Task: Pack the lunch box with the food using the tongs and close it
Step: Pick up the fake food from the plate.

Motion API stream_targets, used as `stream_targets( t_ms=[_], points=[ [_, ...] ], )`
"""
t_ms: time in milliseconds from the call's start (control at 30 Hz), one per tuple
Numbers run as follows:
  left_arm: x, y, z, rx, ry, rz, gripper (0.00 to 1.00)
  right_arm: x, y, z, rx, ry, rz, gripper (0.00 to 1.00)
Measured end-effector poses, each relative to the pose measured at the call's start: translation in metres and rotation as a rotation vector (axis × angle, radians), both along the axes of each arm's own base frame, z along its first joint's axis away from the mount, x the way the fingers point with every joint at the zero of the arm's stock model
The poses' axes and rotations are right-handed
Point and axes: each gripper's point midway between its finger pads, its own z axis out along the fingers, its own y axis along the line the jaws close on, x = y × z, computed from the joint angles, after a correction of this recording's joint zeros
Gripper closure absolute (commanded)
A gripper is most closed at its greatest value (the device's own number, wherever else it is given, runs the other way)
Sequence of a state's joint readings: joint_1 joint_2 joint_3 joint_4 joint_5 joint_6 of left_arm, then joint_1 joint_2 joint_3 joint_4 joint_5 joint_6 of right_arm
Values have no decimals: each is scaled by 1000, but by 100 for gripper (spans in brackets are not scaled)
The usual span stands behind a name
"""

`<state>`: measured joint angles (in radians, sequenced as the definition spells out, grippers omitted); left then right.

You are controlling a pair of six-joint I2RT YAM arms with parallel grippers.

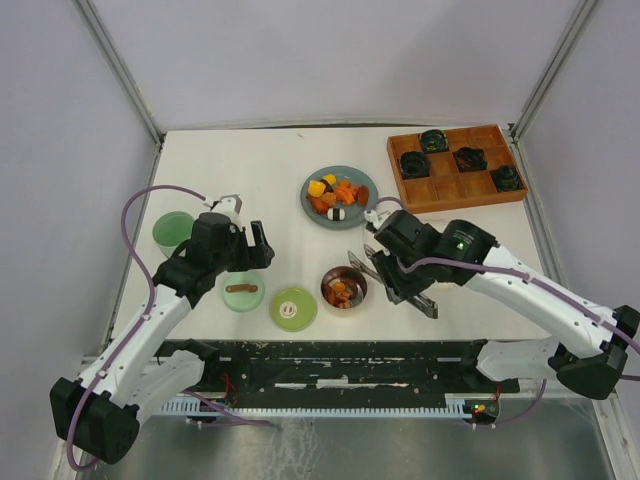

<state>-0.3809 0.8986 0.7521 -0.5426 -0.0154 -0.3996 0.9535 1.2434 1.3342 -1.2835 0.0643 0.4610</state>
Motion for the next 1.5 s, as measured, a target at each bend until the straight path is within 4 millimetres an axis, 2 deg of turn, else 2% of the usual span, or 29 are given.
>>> stream_targets(
  t_ms=[167,400,467,533,667,767,1133,1300,1500],
  points=[
    [0,0,0,0,0,0,8,25,-20,29,10,-190,-121,52],
    [0,0,0,0,0,0,8,51,-59,90,137,-463,-323,52],
    [0,0,0,0,0,0,8,59,-66,100,145,-499,-371,52],
    [0,0,0,0,0,0,8,68,-70,100,134,-505,-411,52],
    [0,0,0,0,0,0,8,94,-72,86,113,-447,-488,52],
    [0,0,0,0,0,0,8,116,-63,67,108,-364,-500,52],
    [0,0,-2,3,8,0,8,190,-4,-21,123,-29,-427,52],
    [0,0,-3,4,9,1,8,215,10,-42,102,18,-414,52],
    [1,0,-5,7,17,1,8,232,15,-59,52,49,-390,52]
  ],
)
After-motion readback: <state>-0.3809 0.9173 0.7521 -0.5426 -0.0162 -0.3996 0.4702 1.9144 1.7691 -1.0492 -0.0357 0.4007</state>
